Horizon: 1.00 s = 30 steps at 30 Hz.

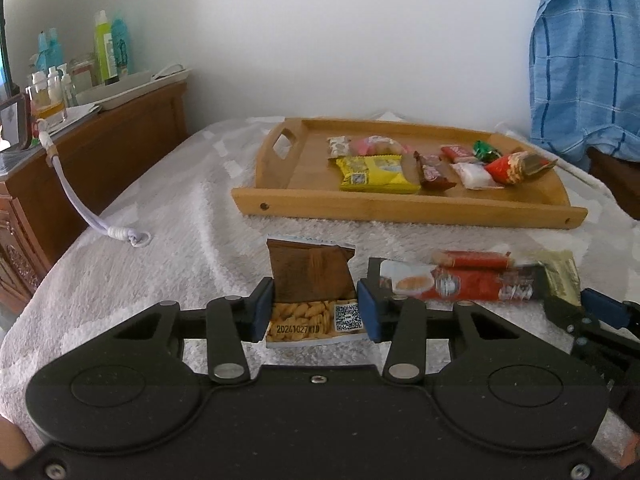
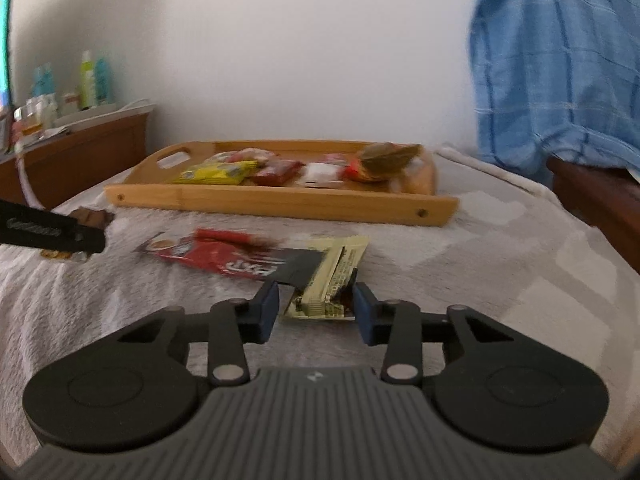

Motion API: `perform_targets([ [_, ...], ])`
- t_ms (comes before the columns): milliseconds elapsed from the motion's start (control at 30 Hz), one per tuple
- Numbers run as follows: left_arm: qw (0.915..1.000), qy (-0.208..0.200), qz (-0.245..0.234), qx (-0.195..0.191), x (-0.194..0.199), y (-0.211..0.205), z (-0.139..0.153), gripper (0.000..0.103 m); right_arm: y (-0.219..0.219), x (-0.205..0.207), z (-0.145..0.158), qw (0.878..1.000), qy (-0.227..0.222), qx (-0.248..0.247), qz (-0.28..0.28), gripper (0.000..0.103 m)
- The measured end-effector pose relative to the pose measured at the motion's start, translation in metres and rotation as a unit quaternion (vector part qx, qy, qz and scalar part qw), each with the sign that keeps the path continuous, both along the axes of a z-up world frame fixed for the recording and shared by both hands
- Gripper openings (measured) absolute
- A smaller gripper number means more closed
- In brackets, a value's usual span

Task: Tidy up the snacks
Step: 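Grasp the brown nut pack with the left tool while the right tool grasps the pale wrapped sweet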

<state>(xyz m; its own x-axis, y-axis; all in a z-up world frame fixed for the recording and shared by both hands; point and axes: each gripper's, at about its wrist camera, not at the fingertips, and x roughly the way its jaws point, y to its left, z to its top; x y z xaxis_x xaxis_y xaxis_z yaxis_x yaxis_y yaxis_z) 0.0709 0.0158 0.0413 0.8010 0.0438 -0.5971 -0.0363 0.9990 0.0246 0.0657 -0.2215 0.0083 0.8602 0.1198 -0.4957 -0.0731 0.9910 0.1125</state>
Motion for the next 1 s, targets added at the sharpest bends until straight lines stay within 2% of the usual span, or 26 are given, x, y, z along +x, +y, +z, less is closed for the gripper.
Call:
perform_targets([
  [167, 1.0, -0.003, -0.006, -0.001, -0.002, -0.003, 0.004, 0.042, -0.018, 0.0, 0.001, 0.999, 0.006, 0.007, -0.052, 0.043],
  [367, 0.9999, -0.005, -0.015, 0.001, -0.002, -0.008, 0.006, 0.042, -0.026, 0.003, -0.001, 0.997, 0.007, 0.018, -0.07, 0.046],
  [400, 0.9998, -0.006, -0.016, 0.002, -0.002, -0.008, 0.007, 0.042, -0.026, 0.003, -0.001, 0.997, 0.004, 0.019, -0.07, 0.049],
  [433, 0.9998, -0.006, -0.018, 0.004, -0.002, -0.008, 0.007, 0.042, -0.025, 0.003, -0.001, 0.997, 0.001, 0.02, -0.069, 0.062],
  [533, 0.9998, -0.007, -0.018, 0.003, -0.001, -0.008, 0.008, 0.042, -0.023, 0.004, -0.001, 0.998, -0.012, 0.014, -0.067, 0.07],
  [867, 0.9996, -0.005, -0.025, 0.008, 0.005, -0.01, 0.007, 0.042, -0.021, 0.015, -0.006, 0.998, 0.008, 0.007, -0.068, 0.069],
  [1000, 0.9995, -0.006, -0.027, 0.012, 0.008, -0.012, 0.006, 0.042, -0.021, 0.017, -0.007, 0.998, 0.01, 0.001, -0.07, 0.049],
])
